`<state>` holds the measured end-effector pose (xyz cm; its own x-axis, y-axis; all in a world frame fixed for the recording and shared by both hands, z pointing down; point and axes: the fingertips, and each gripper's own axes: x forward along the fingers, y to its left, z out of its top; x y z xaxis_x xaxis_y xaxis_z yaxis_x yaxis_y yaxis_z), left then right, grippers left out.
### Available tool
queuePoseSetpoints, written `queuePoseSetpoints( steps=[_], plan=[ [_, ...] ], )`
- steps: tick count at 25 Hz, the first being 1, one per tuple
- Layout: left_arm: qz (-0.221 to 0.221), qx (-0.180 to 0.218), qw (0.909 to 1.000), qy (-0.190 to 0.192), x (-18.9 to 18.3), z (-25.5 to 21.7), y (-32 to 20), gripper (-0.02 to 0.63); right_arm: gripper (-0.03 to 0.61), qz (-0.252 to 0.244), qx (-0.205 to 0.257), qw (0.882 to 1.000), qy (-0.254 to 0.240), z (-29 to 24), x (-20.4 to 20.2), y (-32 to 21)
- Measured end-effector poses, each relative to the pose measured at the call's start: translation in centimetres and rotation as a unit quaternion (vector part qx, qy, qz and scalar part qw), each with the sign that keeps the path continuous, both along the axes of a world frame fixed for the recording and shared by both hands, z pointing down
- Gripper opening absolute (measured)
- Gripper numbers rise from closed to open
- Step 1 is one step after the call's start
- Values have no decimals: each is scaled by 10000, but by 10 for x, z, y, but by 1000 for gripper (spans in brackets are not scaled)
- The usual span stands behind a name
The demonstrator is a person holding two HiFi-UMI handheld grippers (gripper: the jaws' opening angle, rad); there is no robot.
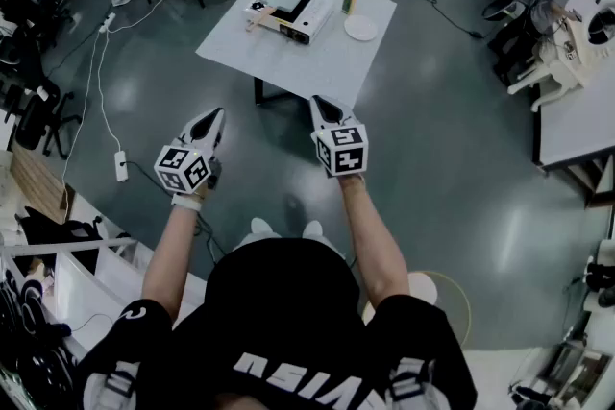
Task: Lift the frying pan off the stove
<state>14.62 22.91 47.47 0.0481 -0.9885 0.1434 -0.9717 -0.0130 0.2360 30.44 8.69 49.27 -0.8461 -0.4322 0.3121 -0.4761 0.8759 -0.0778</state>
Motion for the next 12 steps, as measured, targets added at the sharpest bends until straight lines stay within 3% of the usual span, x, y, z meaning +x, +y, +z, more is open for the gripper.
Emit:
queuePoseSetpoints(
  steps=[12],
  plan=[
    [133, 10, 9999, 76, -59, 8, 7, -2, -5, 69, -47, 9999, 59, 6, -56, 13]
  ],
)
